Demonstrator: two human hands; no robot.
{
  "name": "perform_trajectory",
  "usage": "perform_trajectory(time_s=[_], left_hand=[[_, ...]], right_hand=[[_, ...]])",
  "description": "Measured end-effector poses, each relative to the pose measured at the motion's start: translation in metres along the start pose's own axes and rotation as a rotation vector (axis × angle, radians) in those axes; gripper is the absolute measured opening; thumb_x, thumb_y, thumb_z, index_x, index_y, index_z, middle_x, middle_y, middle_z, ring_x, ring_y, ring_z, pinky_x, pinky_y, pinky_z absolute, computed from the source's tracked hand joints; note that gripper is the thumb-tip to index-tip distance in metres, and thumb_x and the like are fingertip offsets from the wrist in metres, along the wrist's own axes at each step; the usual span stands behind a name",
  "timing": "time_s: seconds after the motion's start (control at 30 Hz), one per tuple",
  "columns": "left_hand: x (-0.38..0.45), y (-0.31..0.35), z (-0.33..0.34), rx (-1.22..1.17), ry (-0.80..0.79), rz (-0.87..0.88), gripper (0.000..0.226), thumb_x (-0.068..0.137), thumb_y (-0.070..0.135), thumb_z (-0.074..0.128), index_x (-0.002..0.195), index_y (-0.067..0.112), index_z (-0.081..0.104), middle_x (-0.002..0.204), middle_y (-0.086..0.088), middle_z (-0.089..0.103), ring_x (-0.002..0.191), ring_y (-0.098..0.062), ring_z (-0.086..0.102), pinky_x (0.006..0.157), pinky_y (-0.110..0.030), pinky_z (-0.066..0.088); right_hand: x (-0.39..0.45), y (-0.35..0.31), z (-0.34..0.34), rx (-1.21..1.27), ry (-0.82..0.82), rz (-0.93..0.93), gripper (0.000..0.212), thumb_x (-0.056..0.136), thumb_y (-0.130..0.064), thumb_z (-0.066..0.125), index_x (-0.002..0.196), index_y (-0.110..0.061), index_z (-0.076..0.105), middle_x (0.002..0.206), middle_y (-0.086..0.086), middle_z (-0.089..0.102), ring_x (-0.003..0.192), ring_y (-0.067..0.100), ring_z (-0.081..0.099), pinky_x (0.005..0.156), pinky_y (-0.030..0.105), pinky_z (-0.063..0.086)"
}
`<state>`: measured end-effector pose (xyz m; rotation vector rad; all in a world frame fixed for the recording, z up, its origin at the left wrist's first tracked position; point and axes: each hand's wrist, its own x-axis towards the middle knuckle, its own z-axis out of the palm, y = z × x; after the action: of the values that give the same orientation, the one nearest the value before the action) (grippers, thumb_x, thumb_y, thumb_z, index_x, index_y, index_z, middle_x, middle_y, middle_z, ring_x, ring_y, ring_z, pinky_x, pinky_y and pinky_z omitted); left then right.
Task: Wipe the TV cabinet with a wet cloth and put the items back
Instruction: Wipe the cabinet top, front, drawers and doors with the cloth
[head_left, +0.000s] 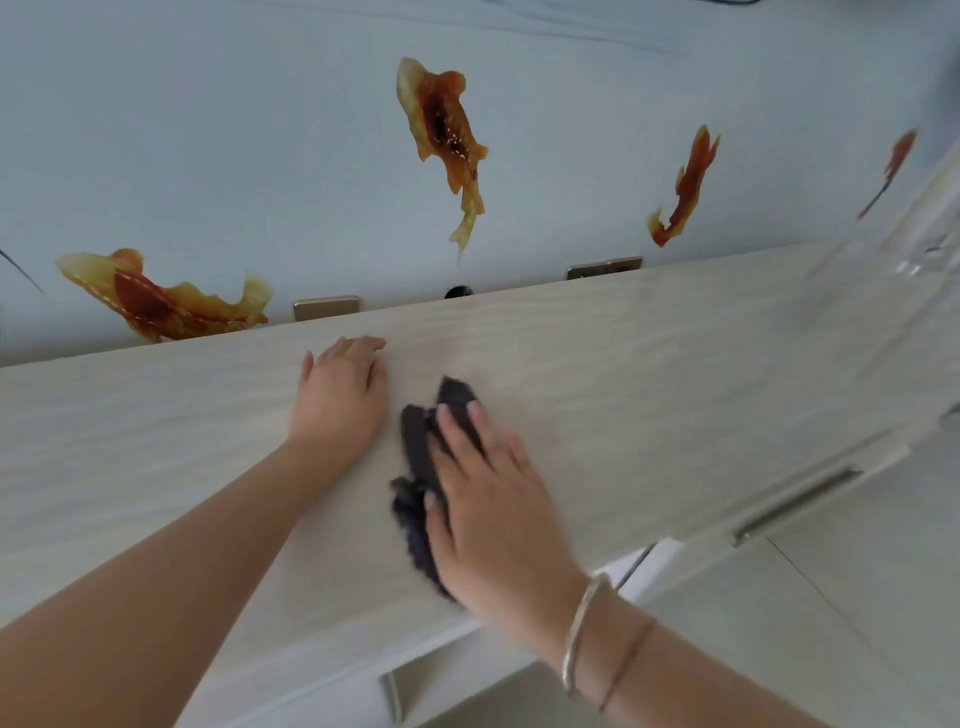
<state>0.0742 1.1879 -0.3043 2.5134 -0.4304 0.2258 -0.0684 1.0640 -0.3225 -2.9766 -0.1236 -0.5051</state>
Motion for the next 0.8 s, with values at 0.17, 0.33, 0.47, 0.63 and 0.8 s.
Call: perform_trajectory(time_s=[0.17, 0.33, 0.47, 0.63, 0.8], left_hand=[[-0.002, -0.001, 0.001, 0.036, 0.009, 0.012, 0.038, 0.097, 0.018, 0.034, 0.131, 0.013, 0.051, 0.136, -0.009, 0.052, 0.130, -0.028, 0.041, 0.118, -0.043, 0.009], [-0.008, 0.002, 0.000, 0.079, 0.027, 0.070, 0.038, 0.098, 0.020, 0.033, 0.131, 0.014, 0.051, 0.137, -0.007, 0.051, 0.135, -0.025, 0.036, 0.118, -0.044, 0.005], [-0.014, 0.010, -0.002, 0.128, 0.013, 0.130, 0.038, 0.098, 0.020, 0.034, 0.133, 0.019, 0.049, 0.144, -0.002, 0.045, 0.142, -0.022, 0.027, 0.118, -0.045, 0.002], [-0.024, 0.032, 0.003, 0.030, -0.053, 0.204, 0.037, 0.098, 0.017, 0.037, 0.133, 0.021, 0.049, 0.146, 0.000, 0.042, 0.142, -0.020, 0.027, 0.119, -0.044, 0.004], [-0.029, 0.053, 0.016, -0.056, -0.061, 0.241, 0.035, 0.098, 0.018, 0.037, 0.130, 0.022, 0.051, 0.145, 0.002, 0.044, 0.140, -0.017, 0.031, 0.118, -0.041, 0.005]], right_hand=[[-0.006, 0.016, -0.016, 0.063, -0.097, -0.119, 0.063, 0.090, -0.042, 0.010, 0.147, -0.026, 0.031, 0.158, -0.012, 0.014, 0.147, 0.010, 0.005, 0.116, 0.033, -0.001], [-0.003, 0.113, -0.019, -0.095, -0.099, 0.314, 0.060, 0.093, -0.041, 0.012, 0.147, -0.026, 0.034, 0.158, -0.011, 0.014, 0.147, 0.012, 0.008, 0.117, 0.035, 0.004], [-0.015, 0.065, -0.018, -0.120, 0.042, 0.275, 0.070, 0.089, -0.045, 0.012, 0.136, -0.012, 0.051, 0.152, 0.005, 0.034, 0.144, 0.025, 0.024, 0.117, 0.040, 0.015], [-0.044, 0.048, -0.020, -0.145, -0.026, -0.234, 0.067, 0.093, -0.058, 0.030, 0.138, -0.012, 0.048, 0.153, 0.007, 0.033, 0.145, 0.026, 0.022, 0.117, 0.042, 0.020], [-0.042, 0.145, -0.033, -0.451, -0.133, -0.472, 0.077, 0.090, -0.065, 0.030, 0.147, -0.014, 0.029, 0.154, 0.007, 0.030, 0.143, 0.026, 0.024, 0.117, 0.041, 0.016]])
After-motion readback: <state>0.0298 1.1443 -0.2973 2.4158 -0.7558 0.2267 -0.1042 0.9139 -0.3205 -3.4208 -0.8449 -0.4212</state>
